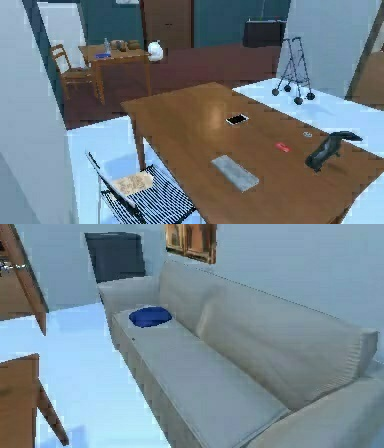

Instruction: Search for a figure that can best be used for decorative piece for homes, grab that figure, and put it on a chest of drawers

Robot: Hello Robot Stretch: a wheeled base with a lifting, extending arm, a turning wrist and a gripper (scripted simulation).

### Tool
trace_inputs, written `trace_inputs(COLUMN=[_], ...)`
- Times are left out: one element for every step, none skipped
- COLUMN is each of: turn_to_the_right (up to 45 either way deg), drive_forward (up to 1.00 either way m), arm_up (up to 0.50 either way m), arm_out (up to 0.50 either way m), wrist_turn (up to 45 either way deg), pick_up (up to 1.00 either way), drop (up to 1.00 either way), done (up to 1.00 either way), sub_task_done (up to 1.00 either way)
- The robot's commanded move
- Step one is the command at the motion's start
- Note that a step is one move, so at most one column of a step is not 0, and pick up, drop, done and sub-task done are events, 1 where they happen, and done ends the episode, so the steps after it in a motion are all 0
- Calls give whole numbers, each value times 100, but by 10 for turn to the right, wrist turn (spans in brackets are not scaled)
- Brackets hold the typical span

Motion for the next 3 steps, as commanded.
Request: trace_inputs(turn_to_the_right=[-450,450,450], drive_forward=[0,0,0], arm_up=[0,0,0], arm_out=[0,0,0], wrist_turn=[0,0,0], pick_up=[0,0,0], drop=[0,0,0], done=[0,0,0], sub_task_done=[0,0,0])
